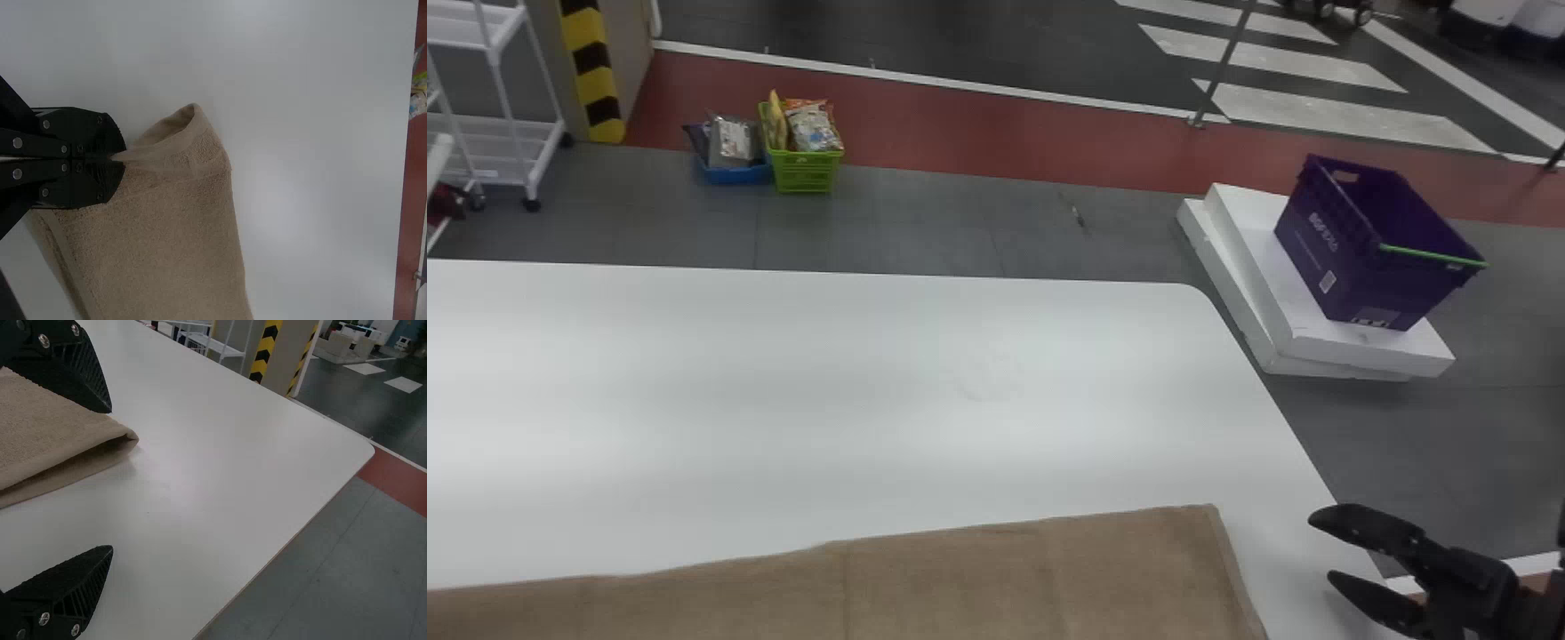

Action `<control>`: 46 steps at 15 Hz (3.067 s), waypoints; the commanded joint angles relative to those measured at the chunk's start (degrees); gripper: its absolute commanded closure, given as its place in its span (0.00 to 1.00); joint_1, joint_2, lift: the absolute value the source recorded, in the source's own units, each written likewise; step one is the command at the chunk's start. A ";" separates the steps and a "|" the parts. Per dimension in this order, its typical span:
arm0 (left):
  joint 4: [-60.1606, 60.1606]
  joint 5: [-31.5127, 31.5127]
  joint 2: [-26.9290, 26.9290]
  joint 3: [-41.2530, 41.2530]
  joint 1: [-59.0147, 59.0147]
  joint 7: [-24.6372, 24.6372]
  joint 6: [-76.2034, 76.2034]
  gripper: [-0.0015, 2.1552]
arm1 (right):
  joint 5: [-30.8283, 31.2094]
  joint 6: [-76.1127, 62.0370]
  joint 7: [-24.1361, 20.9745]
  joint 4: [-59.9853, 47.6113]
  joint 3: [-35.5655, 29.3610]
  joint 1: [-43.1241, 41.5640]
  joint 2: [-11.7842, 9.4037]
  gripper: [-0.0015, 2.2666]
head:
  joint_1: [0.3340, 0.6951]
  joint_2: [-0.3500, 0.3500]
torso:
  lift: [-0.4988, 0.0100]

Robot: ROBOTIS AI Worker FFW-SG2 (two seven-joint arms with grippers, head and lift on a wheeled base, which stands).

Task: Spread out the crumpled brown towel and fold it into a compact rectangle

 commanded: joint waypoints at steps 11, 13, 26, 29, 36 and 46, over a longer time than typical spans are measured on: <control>1.67 -3.44 6.27 3.39 -10.92 -4.11 11.78 0.99 | -1.05 0.12 0.00 -0.62 0.03 0.12 0.00 0.03 | 1.00 0.24 | 0.73; 3.52 -3.44 7.85 4.26 -11.36 -5.08 12.65 0.99 | -1.05 0.12 0.00 -0.62 0.20 0.12 -0.09 0.03 | 1.00 0.28 | 0.73; -15.73 -7.40 -1.99 -27.73 -15.85 -1.91 23.62 0.98 | -1.22 0.12 0.44 -1.50 0.29 1.00 1.32 0.04 | 1.00 0.00 | 0.73; -15.64 -10.39 -2.08 -34.41 -14.79 -1.91 23.62 0.98 | -1.22 0.12 0.53 -1.50 -0.06 1.09 1.32 0.04 | 1.00 0.00 | 0.73; -14.50 -18.65 -2.25 -50.84 -13.65 1.52 23.62 0.98 | -1.66 0.12 0.53 -1.68 0.29 1.09 1.50 0.04 | 1.00 0.00 | 0.73; -8.00 -20.49 -8.41 -61.39 -22.26 6.97 23.62 0.98 | -1.84 0.12 0.53 -2.03 -0.59 1.97 1.58 0.04 | 1.00 0.00 | 0.73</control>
